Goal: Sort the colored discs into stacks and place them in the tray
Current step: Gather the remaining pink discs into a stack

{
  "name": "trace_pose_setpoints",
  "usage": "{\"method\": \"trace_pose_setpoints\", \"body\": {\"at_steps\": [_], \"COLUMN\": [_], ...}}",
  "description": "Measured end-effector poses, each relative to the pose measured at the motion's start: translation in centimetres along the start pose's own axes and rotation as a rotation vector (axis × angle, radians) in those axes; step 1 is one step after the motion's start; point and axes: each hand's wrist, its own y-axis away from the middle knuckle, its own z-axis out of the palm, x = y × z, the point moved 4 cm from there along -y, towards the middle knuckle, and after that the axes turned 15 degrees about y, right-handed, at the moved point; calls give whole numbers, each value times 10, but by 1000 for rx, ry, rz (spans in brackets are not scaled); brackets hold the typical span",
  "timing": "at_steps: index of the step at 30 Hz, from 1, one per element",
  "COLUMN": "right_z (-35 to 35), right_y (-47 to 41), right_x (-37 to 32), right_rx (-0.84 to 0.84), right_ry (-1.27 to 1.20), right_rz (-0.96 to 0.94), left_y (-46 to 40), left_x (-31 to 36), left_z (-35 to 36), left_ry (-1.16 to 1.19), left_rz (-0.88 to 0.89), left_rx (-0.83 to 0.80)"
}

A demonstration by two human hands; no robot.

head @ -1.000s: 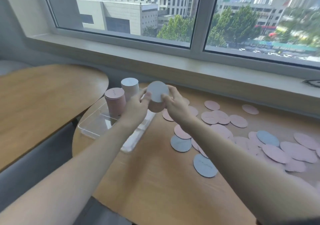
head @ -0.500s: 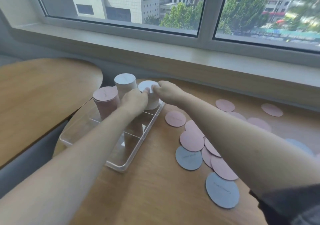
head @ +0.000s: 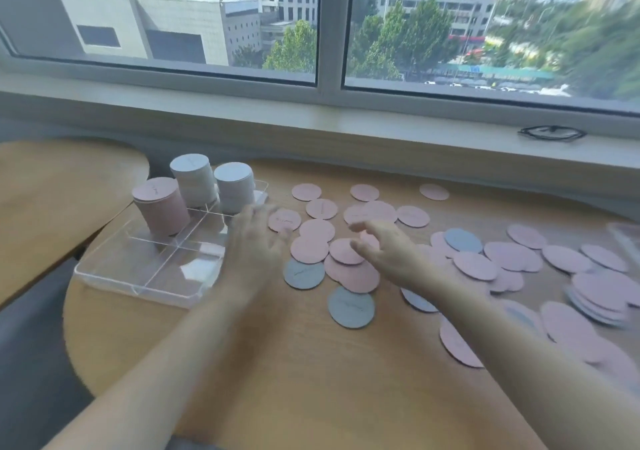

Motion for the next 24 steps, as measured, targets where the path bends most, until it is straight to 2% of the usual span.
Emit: {"method": "trace_pose_setpoints", "body": {"at_steps": [4,12,17,19,22,24], "right_z": [-7,-32,-45,-52,-59,-68], "right_y": [76,187,227,231,224,216], "right_x": [38,109,167,185,202,207], "right_rx": [72,281,254,169,-18,-22], "right_ry": [131,271,323,328,395,429], "right_rz": [0,109,359,436,441,406], "left_y": [47,103,122,122,121,122], "left_x": [40,112,124,122,122,121], "left_z": [67,159,177,175,175,175], "left_ry": [69,133,-33,-50,-54,-36], "left_rz": [182,400,522,516,520,519], "left_rx": [-316,-550,-664,-655,-625,-613]}}
